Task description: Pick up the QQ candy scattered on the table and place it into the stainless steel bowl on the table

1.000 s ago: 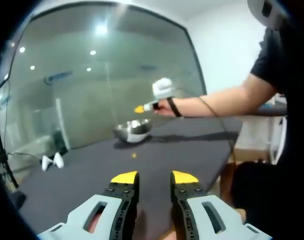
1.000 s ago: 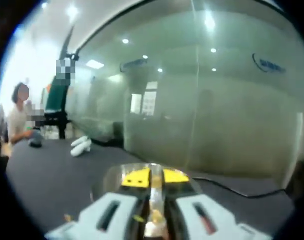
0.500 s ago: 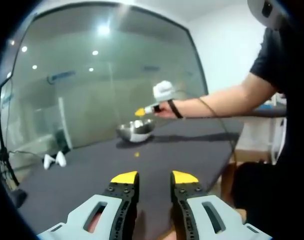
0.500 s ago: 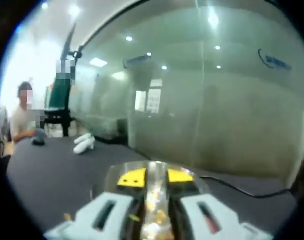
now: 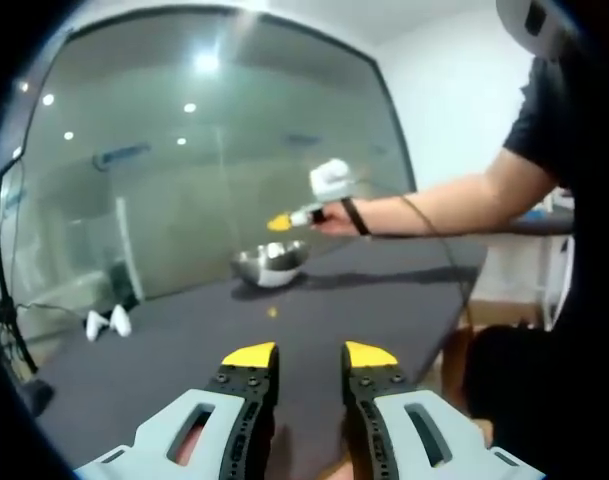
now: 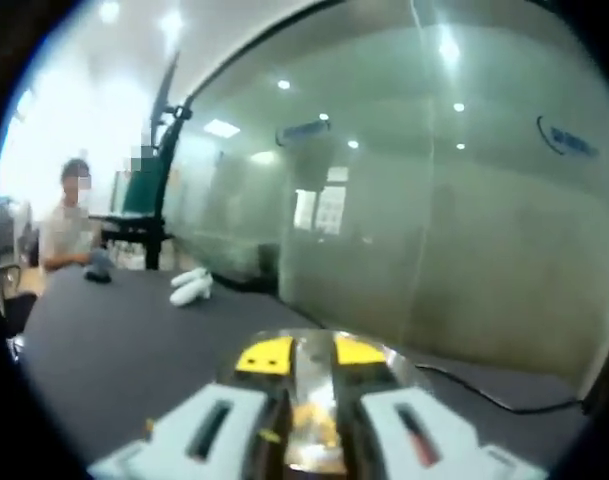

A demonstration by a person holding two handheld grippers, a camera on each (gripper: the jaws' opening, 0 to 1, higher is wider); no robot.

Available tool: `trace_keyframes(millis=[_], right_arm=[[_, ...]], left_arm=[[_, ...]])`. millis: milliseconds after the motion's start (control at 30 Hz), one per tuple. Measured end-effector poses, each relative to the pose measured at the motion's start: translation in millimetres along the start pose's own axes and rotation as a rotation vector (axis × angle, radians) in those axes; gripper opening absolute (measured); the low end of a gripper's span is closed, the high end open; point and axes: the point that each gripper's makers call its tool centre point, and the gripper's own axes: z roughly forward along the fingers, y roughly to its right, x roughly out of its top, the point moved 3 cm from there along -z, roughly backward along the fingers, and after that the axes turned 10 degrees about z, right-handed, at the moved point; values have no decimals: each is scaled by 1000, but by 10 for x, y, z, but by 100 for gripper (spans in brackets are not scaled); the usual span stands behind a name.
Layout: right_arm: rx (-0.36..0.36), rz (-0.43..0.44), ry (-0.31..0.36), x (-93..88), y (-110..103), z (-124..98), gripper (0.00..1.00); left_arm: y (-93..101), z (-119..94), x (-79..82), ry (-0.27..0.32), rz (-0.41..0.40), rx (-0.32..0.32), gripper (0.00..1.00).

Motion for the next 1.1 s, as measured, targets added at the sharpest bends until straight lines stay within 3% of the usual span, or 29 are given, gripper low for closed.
trace_keyframes(millis=[267,367,433,533,767,1100], right_arm=[[30,-31,14,-6,-27,-133,16],[92,1,41,-65,-166,-305,17],[170,12,56,-174,-265,-416,21],[275,92,-5,-401,-445,-610,21],[362,33,-102,-850,-704,-1094,20],[393,43,-140,-1059,-780,-1282,20]], left_arm=[[32,2,38,12,1,-3,27],[60,-8,45,20,2,-14,27],[80,-17,69,37,6,-23,27],[91,-13,69,39,9,-28,27],[110,5,51,37,8,-38,27],[165,57,75,45,13,-62,27]])
